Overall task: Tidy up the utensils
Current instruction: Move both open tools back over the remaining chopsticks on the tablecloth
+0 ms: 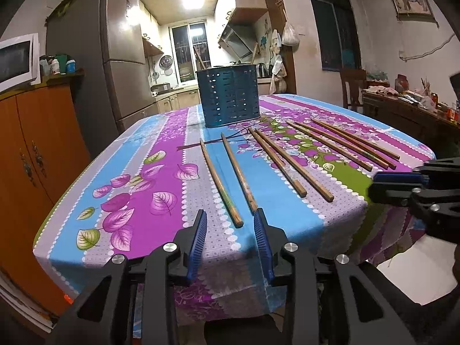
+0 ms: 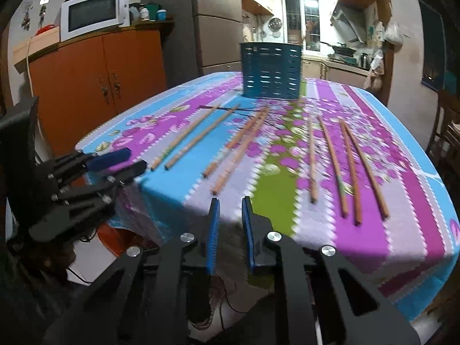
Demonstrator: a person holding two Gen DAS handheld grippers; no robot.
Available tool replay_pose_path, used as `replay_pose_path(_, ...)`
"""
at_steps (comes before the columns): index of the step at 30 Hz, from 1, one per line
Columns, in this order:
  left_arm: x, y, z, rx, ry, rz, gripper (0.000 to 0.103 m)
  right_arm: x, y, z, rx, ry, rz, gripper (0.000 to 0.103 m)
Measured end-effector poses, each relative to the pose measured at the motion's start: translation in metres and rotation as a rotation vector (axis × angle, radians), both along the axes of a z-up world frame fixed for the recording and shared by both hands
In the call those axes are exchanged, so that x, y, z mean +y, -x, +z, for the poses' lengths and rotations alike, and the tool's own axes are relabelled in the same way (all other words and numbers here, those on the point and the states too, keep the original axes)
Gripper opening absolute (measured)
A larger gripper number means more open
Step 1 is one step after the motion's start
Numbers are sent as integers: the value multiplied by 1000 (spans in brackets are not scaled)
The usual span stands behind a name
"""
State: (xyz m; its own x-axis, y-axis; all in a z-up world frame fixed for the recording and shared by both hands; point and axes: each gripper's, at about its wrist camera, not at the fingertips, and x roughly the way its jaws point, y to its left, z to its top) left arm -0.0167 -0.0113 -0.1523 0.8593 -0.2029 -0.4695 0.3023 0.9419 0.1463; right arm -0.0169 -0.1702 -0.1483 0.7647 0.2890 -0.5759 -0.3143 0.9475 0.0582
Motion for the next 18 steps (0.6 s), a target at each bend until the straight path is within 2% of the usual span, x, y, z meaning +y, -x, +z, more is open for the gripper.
replay_pose_path(9,5,-13,-7,6,36,38,36,26,-18,-4,38,4,-49,14)
replay_pose_path(18,2,-20,-15,-5,45,79,36,36,-26,-8,22,36,-126,14)
